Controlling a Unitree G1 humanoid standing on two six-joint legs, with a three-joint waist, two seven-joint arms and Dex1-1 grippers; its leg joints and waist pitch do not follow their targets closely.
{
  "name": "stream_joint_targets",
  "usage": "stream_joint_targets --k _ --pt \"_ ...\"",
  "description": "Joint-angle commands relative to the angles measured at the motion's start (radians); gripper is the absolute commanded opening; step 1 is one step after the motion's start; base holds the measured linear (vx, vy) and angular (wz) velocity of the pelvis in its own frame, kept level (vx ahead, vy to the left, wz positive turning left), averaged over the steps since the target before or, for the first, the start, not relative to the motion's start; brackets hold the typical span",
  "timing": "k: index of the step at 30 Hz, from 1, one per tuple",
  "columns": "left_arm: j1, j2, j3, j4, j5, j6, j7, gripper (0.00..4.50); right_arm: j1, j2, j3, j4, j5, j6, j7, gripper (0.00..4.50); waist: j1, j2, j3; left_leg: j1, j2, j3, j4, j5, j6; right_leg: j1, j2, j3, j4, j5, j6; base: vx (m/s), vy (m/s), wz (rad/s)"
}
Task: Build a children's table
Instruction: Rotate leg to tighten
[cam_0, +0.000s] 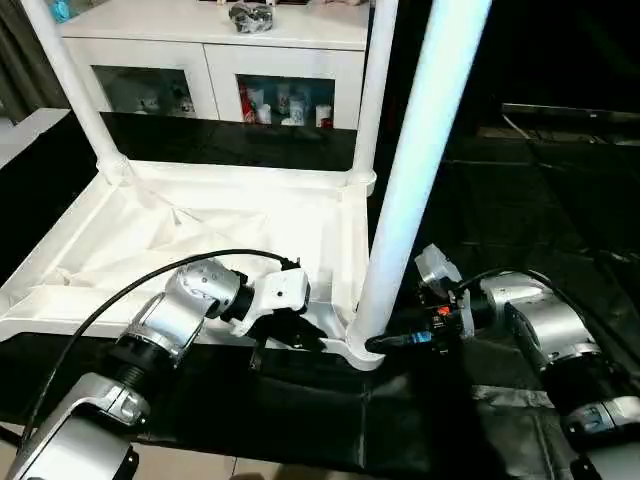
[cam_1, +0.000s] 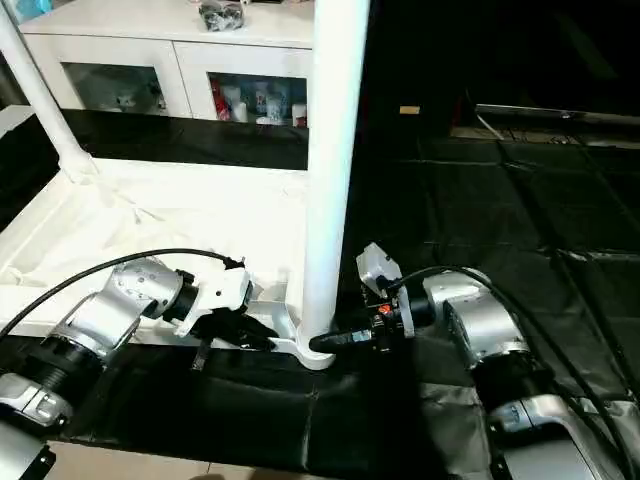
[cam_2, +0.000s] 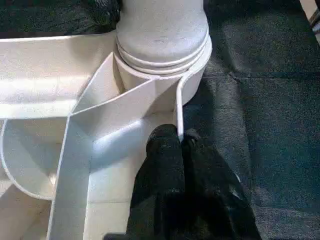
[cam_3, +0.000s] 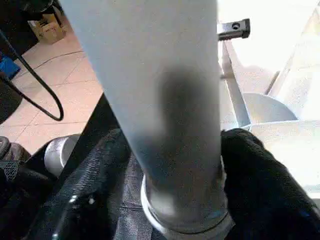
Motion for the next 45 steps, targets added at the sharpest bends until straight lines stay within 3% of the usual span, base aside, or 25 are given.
stream_joint_targets --k 1,7,11,12,13,15,16,18,20,22,23,24,25,26,27,28,29,30,32,36,38,40,42,45 --pt "0.012 0.003 -0.039 -0.025 0.013 -0.016 -0.041 0.00 -0.018 0.000 0.008 0.009 -0.003 -0.010 0.016 2.56 -0.006 -0.009 -0.064 -0.005 -0.002 0.022 -0.061 -0.150 0.062 0.065 -0.033 0.030 -0.053 -0.152 -0.248 0.000 0.000 0.00" --pt "0.020 0.005 -0.029 -0.020 0.023 0.007 0.001 0.00 -0.022 0.023 0.009 0.014 -0.004 0.022 -0.026 2.10 -0.008 -0.009 -0.063 -0.007 -0.003 0.022 -0.060 -0.143 0.063 0.065 -0.032 0.030 -0.053 -0.148 -0.247 0.000 0.000 0.00" --pt "0.007 -0.035 0.001 0.020 0.036 0.075 0.109 0.00 -0.005 0.061 0.006 0.005 -0.032 0.031 -0.143 2.07 -0.011 -0.011 -0.056 -0.006 -0.005 0.022 -0.065 -0.194 0.043 0.064 -0.034 0.031 -0.065 -0.258 -0.214 0.000 0.000 0.00" --pt "-0.005 -0.067 0.025 0.044 0.033 0.111 0.176 0.00 0.003 0.094 -0.003 0.010 -0.049 0.026 -0.230 2.07 -0.015 -0.007 -0.051 -0.003 -0.006 0.023 -0.067 -0.225 0.031 0.058 -0.034 0.032 -0.073 -0.321 -0.195 0.000 0.000 0.00" --pt "-0.016 -0.100 0.050 0.063 0.026 0.150 0.242 0.00 0.008 0.132 -0.013 0.018 -0.070 0.024 -0.330 2.06 -0.018 0.004 -0.045 0.001 -0.011 0.021 -0.069 -0.267 0.014 0.054 -0.033 0.031 -0.083 -0.414 -0.166 0.000 0.000 0.00" --pt "-0.028 -0.135 0.074 0.080 0.019 0.183 0.309 0.00 0.010 0.179 -0.024 0.029 -0.091 0.038 -0.446 2.05 -0.027 -0.003 -0.040 0.007 -0.019 0.016 -0.072 -0.305 -0.009 0.052 -0.034 0.024 -0.100 -0.553 -0.106 -0.026 -0.003 -0.03" --pt "-0.036 -0.157 0.090 0.092 0.013 0.209 0.349 0.00 0.008 0.207 -0.029 0.035 -0.107 0.053 -0.521 2.01 -0.042 -0.001 -0.037 0.005 -0.023 0.011 -0.074 -0.326 -0.017 0.054 -0.034 0.019 -0.107 -0.622 -0.070 0.000 0.000 0.00" --pt "-0.049 -0.187 0.110 0.110 0.003 0.241 0.399 0.00 0.002 0.245 -0.037 0.044 -0.124 0.077 -0.617 1.98 -0.058 0.003 -0.040 0.006 -0.027 0.005 -0.074 -0.345 -0.012 0.053 -0.033 0.010 -0.117 -0.661 -0.040 0.000 0.000 0.00" --pt "-0.071 -0.218 0.131 0.137 -0.003 0.267 0.457 0.00 -0.008 0.290 -0.043 0.054 -0.134 0.092 -0.699 1.97 -0.078 0.014 -0.043 -0.003 -0.024 0.000 -0.081 -0.354 0.002 0.061 -0.030 0.004 -0.119 -0.595 -0.055 0.000 0.000 0.00" --pt "-0.092 -0.246 0.150 0.160 -0.005 0.283 0.513 0.00 -0.022 0.330 -0.050 0.066 -0.138 0.104 -0.766 1.96 -0.089 0.016 -0.045 0.006 -0.026 0.000 -0.082 -0.373 0.009 0.056 -0.027 0.001 -0.122 -0.556 -0.078 0.000 0.000 0.00" --pt "-0.104 -0.261 0.161 0.174 -0.006 0.292 0.544 0.00 -0.032 0.354 -0.054 0.076 -0.141 0.109 -0.808 1.96 -0.090 0.029 -0.046 0.010 -0.025 -0.003 -0.082 -0.379 0.009 0.056 -0.029 0.000 -0.119 -0.540 -0.088 0.000 0.000 0.00" --pt "-0.119 -0.283 0.177 0.188 -0.001 0.304 0.585 0.00 -0.048 0.391 -0.068 0.094 -0.152 0.110 -0.881 1.96 -0.098 0.025 -0.044 0.006 -0.025 -0.002 -0.083 -0.388 0.014 0.058 -0.028 -0.001 -0.120 -0.528 -0.099 0.000 0.000 0.00" --pt "-0.133 -0.301 0.192 0.198 0.015 0.313 0.628 0.00 -0.072 0.440 -0.104 0.126 -0.151 0.121 -0.980 1.96 -0.104 0.030 -0.043 0.009 -0.029 -0.002 -0.082 -0.396 0.011 0.054 -0.027 0.000 -0.122 -0.533 -0.102 0.000 0.000 0.00" --pt "-0.133 -0.301 0.192 0.198 0.015 0.313 0.628 0.00 -0.072 0.440 -0.104 0.126 -0.151 0.121 -0.980 1.96 -0.110 0.026 -0.046 0.008 -0.031 -0.004 -0.082 -0.391 0.016 0.057 -0.027 0.001 -0.121 -0.532 -0.103 0.000 0.000 0.00" --pt "-0.142 -0.312 0.204 0.203 0.020 0.326 0.651 0.00 -0.083 0.462 -0.111 0.138 -0.148 0.122 -1.006 1.96 -0.110 0.027 -0.046 0.006 -0.031 -0.004 -0.083 -0.387 0.020 0.059 -0.028 0.002 -0.120 -0.525 -0.104 0.000 0.000 0.00" --pt "-0.144 -0.313 0.208 0.204 0.021 0.331 0.656 0.00 -0.085 0.465 -0.105 0.139 -0.153 0.115 -1.008 1.96 -0.112 0.034 -0.047 0.004 -0.030 -0.006 -0.084 -0.373 0.027 0.060 -0.029 0.008 -0.116 -0.495 -0.116 0.000 0.000 0.00" --pt "-0.144 -0.311 0.208 0.202 0.021 0.329 0.657 0.00 -0.082 0.466 -0.104 0.136 -0.153 0.105 -1.003 1.96 -0.111 0.033 -0.048 0.003 -0.029 -0.004 -0.083 -0.366 0.031 0.060 -0.028 0.010 -0.116 -0.473 -0.124 0.000 0.000 0.00" --pt "-0.142 -0.305 0.208 0.198 0.022 0.327 0.651 0.00 -0.077 0.463 -0.105 0.124 -0.147 0.098 -0.992 2.31 -0.110 0.037 -0.050 0.002 -0.027 -0.002 -0.083 -0.351 0.036 0.061 -0.028 0.014 -0.111 -0.425 -0.143 0.000 0.000 0.00" --pt "-0.140 -0.294 0.206 0.199 0.021 0.320 0.639 0.00 -0.068 0.462 -0.112 0.105 -0.137 0.093 -0.978 2.51 -0.109 0.036 -0.053 0.000 -0.025 0.001 -0.081 -0.318 0.044 0.065 -0.028 0.019 -0.102 -0.337 -0.178 0.000 0.000 0.00" --pt "-0.129 -0.272 0.198 0.194 0.015 0.297 0.589 0.00 -0.035 0.419 -0.109 0.064 -0.130 0.082 -0.902 2.90 -0.102 0.032 -0.060 -0.002 -0.026 0.006 -0.075 -0.251 0.063 0.072 -0.029 0.023 -0.094 -0.262 -0.208 0.040 -0.014 0.04" --pt "-0.122 -0.252 0.189 0.190 0.021 0.265 0.546 0.00 -0.016 0.374 -0.105 0.048 -0.128 0.054 -0.843 3.02 -0.096 0.028 -0.063 -0.007 -0.024 0.007 -0.072 -0.186 0.084 0.076 -0.031 0.024 -0.085 -0.186 -0.233 0.000 0.000 0.00" --pt "-0.118 -0.241 0.183 0.185 0.024 0.249 0.524 0.00 -0.013 0.353 -0.106 0.051 -0.128 0.031 -0.820 3.25 -0.093 0.030 -0.064 -0.009 -0.023 0.008 -0.071 -0.163 0.089 0.078 -0.032 0.023 -0.080 -0.157 -0.245 0.000 0.000 0.00" --pt "-0.096 -0.193 0.154 0.160 0.026 0.189 0.423 0.00 -0.009 0.280 -0.110 0.067 -0.118 -0.042 -0.708 3.43 -0.085 0.029 -0.066 -0.007 -0.020 0.008 -0.069 -0.162 0.098 0.079 -0.033 0.021 -0.079 -0.155 -0.252 0.000 0.000 0.00" --pt "-0.073 -0.136 0.120 0.130 0.021 0.131 0.296 0.00 -0.005 0.204 -0.106 0.062 -0.107 -0.071 -0.576 3.69 -0.078 0.029 -0.070 -0.012 -0.018 0.010 -0.063 -0.127 0.116 0.078 -0.032 0.022 -0.069 -0.087 -0.274 0.000 0.000 0.00"
